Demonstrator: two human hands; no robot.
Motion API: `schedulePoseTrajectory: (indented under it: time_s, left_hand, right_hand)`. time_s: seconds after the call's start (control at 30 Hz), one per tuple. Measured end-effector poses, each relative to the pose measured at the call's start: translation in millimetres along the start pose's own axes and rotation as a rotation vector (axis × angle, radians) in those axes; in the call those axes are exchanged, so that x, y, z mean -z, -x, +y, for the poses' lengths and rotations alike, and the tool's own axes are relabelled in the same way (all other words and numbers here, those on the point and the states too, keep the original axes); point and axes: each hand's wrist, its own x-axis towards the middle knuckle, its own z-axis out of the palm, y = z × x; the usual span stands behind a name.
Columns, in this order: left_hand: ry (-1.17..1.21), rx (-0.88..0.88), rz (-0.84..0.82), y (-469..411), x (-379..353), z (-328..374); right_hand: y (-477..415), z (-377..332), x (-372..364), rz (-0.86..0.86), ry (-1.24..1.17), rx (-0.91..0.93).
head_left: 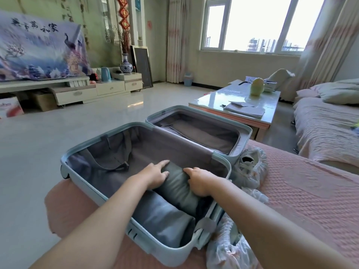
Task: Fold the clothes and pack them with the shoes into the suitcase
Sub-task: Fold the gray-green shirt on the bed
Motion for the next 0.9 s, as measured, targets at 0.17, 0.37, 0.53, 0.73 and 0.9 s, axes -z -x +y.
schedulePoseTrajectory:
  time_s: [0.17,0.37,0.53,0.73,0.9]
  left_hand:
    - [-0.095,-0.001,0.028,2.5,11.3,-11.3]
    - [-0.320,-0.028,0.071,16.5,2.2,11.6]
    - [-0.346,-0.055,-0.107,17.4,-23.2,19.8]
    - [-0.365,-0.063,-0.069,22.9,-19.3,24.7]
    - [-0.242,-0.149,0.151,47.9,-17.9,51.8]
  right_hand:
    - [8.3,-9.7,8.2,-0.110,-0.043,0.057]
    - [11.5,-22.6,-11.8,0.111,0.163,0.036]
    - [8.3,-21.1,-28.9,-0.049,0.018,0.016]
    - [7.8,-18.7,-29.3,-0.134,-0.007,-0.066]
    - [47.9,-14.8,-3.7,0.233,0.128,0.037]
